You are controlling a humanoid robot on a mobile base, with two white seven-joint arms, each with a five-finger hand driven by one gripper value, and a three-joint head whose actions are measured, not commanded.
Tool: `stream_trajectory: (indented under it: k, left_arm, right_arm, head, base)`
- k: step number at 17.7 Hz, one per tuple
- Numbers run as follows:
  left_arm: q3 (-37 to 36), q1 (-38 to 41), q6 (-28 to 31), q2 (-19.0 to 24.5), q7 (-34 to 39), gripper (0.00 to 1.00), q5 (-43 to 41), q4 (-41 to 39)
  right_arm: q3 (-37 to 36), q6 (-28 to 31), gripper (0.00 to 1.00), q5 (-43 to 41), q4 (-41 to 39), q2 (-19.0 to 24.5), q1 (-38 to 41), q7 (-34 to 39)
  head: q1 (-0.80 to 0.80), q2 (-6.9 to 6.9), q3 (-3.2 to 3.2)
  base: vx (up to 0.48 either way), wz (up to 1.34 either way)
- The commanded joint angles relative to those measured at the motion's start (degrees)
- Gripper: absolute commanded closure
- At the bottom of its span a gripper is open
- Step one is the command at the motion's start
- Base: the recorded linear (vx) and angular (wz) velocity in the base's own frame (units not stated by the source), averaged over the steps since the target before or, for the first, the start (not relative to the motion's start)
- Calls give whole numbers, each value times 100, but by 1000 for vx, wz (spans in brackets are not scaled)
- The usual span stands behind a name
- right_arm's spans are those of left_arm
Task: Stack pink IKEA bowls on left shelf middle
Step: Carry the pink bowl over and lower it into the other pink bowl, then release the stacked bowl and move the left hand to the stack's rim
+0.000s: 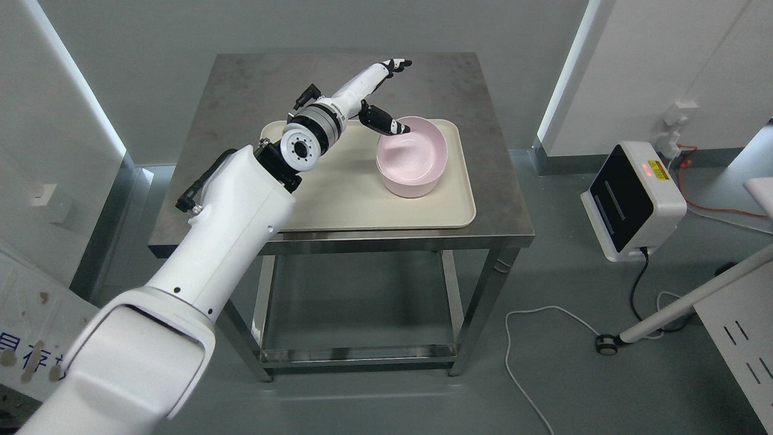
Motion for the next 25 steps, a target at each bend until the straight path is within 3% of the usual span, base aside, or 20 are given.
stream_trajectory:
  k: [1,4,11,17,20,23,25]
  left_arm:
    - [2364,1105,73,94,-561,9,716,-2318]
    - [2297,1686,3,94,-643,7,1238,-3699]
    - [1189,2310,-6,94,-915,3,1195,-4511]
    - [476,2619,292,94,-1012,3,-1263,-4363]
    - [126,2312,494,94,-1152,4,-2317,-4012]
    - [-42,1944,530,94,-1836,6,-3214,-3355]
    - [-17,1662,565,94,-1988,6,-3489,-2879]
  right_arm:
    - [-53,-2,0,44,0,-100,0,-2]
    - [-53,-2,0,44,0,-100,0,-2]
    - [-53,-2,0,44,0,-100,0,-2]
    - [-53,-2,0,44,0,-100,0,-2]
    - [-53,-2,0,44,0,-100,0,-2]
    - [-53,-2,0,44,0,-100,0,-2]
    - [-53,-2,0,44,0,-100,0,-2]
  head:
    - [0,0,0]
    - [0,0,0]
    - [0,0,0]
    - [0,0,0]
    - [0,0,0]
    - [0,0,0]
    - [0,0,0]
  base:
    - [0,0]
    - [0,0]
    - [0,0]
    - [0,0]
    - [0,0]
    - [0,0]
    - [0,0]
